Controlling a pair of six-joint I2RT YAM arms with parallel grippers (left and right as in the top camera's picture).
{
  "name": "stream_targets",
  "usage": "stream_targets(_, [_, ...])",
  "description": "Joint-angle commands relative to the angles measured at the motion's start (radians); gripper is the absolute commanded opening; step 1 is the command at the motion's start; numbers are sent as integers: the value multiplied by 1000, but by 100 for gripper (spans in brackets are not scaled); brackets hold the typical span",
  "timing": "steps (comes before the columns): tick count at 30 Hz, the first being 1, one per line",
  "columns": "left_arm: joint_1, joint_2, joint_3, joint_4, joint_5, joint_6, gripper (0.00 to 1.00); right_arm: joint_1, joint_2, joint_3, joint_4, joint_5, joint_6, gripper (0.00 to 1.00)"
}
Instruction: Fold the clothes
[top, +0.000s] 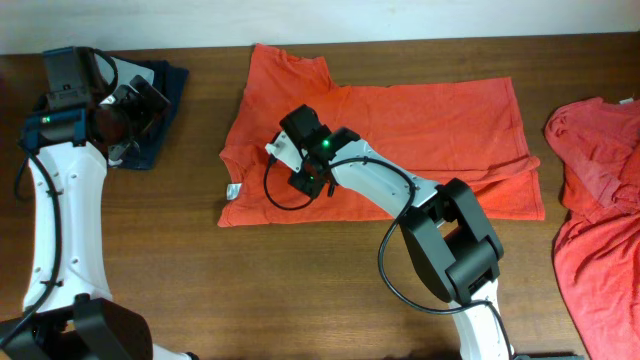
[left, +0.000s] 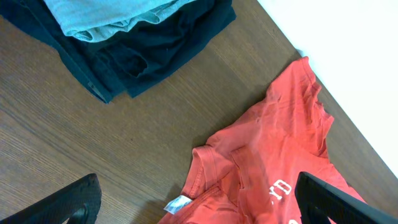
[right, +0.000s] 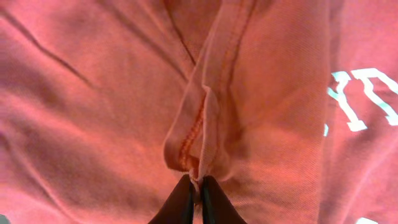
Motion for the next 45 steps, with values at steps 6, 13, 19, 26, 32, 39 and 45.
stream_targets(6, [3, 16, 18, 2, 7, -6, 99, 2, -38, 18, 4, -20, 9, 4])
stream_targets(13, [3, 16, 18, 2, 7, -6, 99, -6, -38, 18, 44, 0, 12, 4])
stream_targets(19, [3, 16, 18, 2, 7, -6, 99, -56, -38, 18, 129, 134, 63, 4])
stream_targets(26, [3, 16, 18, 2, 7, -6, 99, -152, -38, 18, 222, 133, 123, 4])
stream_targets(32, [3, 16, 18, 2, 7, -6, 99, -198, -35, 18, 273, 85, 123, 27])
stream_targets(39, [3, 16, 18, 2, 7, -6, 99, -200, -35, 20, 338, 87, 123, 61])
stream_targets(45, [3, 16, 18, 2, 7, -6, 99, -183, -110, 73, 183, 53, 123, 61])
